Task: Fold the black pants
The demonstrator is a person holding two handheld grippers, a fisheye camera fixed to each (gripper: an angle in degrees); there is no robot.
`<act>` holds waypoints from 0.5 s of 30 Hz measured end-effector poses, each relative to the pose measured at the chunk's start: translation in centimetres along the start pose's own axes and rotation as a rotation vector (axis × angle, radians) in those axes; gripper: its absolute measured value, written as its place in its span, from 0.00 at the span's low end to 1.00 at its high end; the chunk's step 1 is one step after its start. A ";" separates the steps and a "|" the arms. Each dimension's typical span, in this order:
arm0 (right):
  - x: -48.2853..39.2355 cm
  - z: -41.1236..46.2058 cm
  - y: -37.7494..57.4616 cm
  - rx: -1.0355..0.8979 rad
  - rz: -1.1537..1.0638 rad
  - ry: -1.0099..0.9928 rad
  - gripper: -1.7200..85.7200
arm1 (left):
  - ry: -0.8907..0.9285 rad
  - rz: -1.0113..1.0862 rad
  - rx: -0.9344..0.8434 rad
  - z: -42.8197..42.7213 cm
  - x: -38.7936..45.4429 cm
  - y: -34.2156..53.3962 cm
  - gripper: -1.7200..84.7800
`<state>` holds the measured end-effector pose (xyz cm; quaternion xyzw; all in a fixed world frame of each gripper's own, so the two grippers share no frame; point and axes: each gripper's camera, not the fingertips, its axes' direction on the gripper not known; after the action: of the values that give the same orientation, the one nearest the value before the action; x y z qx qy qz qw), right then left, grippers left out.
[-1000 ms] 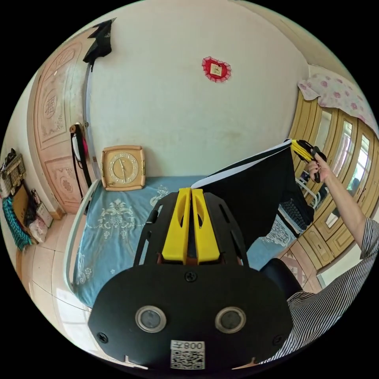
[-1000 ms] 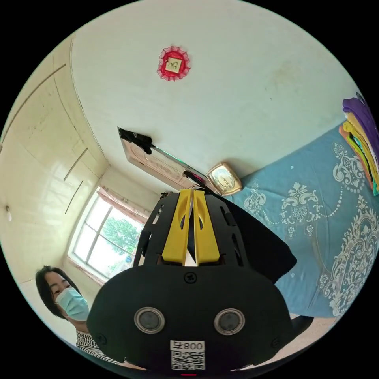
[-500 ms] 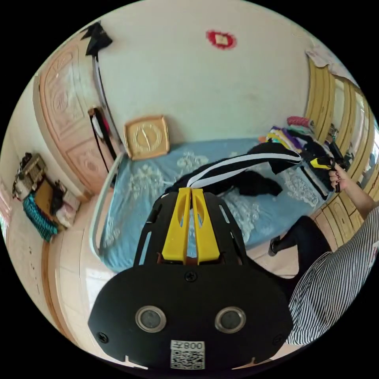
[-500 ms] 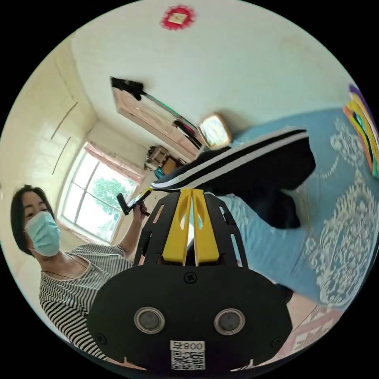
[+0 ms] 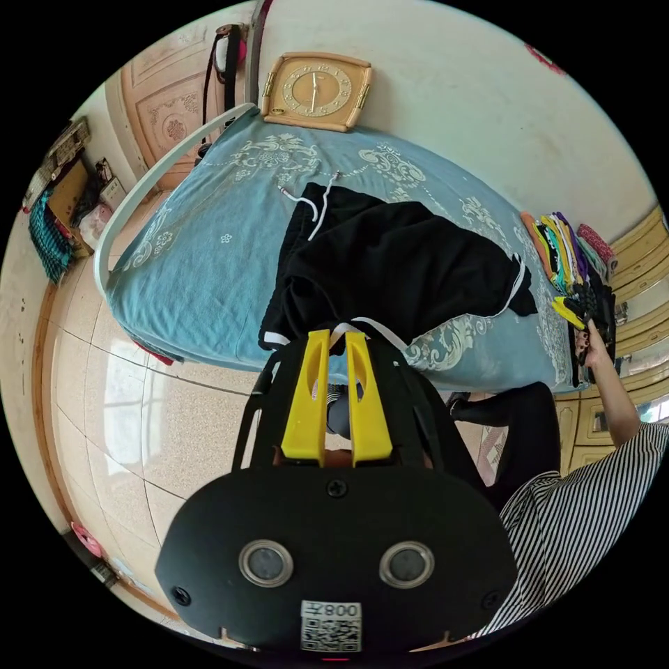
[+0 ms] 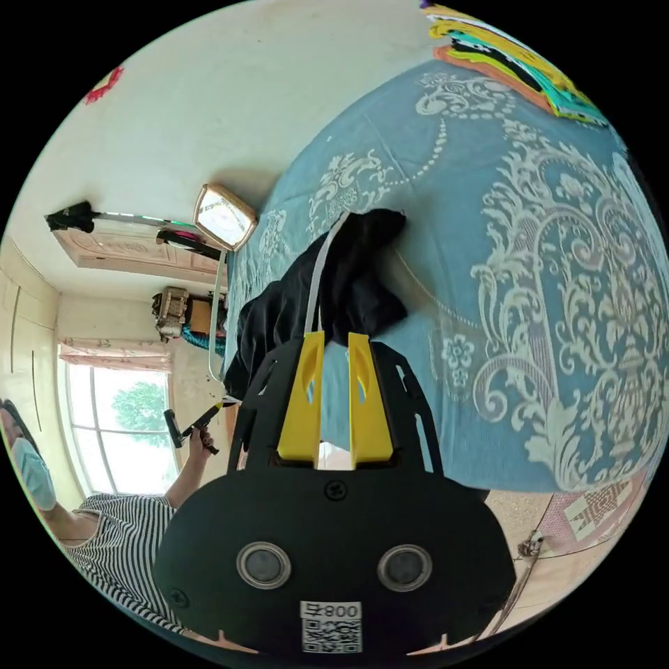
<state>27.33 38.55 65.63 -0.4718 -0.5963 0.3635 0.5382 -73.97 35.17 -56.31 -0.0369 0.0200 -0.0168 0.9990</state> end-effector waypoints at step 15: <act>-1.9 12.3 -15.9 -0.213 0.034 0.341 0.04 | 0.471 -0.477 0.053 8.9 -15.5 4.7 0.06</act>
<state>12.44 33.01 78.12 -0.5908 -0.5235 0.2222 0.5723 -88.96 41.09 -47.16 -0.0096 0.2409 -0.2586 0.9354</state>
